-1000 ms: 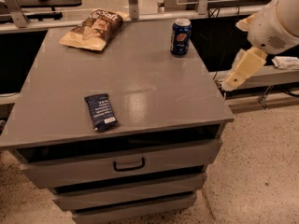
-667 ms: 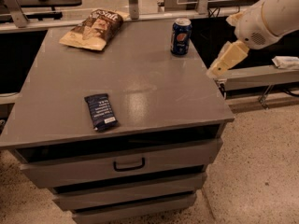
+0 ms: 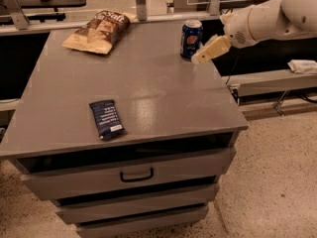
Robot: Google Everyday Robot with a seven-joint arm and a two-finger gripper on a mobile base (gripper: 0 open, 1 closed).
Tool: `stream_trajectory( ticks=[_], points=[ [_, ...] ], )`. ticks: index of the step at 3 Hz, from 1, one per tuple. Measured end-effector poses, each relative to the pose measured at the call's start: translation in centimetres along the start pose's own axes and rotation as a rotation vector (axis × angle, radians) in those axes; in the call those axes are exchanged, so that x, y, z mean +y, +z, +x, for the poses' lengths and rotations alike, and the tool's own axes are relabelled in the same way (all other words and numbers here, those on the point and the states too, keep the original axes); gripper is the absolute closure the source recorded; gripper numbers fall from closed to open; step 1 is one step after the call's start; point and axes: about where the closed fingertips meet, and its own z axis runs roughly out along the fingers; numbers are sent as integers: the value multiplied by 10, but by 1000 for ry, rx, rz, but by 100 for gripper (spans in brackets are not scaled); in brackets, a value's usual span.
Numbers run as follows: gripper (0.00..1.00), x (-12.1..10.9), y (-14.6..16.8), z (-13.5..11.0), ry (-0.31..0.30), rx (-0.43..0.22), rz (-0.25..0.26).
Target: Move pepsi can near brown chip bag
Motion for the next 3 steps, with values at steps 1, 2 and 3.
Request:
stream_trajectory(
  ticks=[1,2,3],
  points=[
    [0,-20,43,-7,66,-91,6],
    [4,-39,86,-16,129,-186,13],
    [26,-49,103,-18,157,-225,22]
  ],
)
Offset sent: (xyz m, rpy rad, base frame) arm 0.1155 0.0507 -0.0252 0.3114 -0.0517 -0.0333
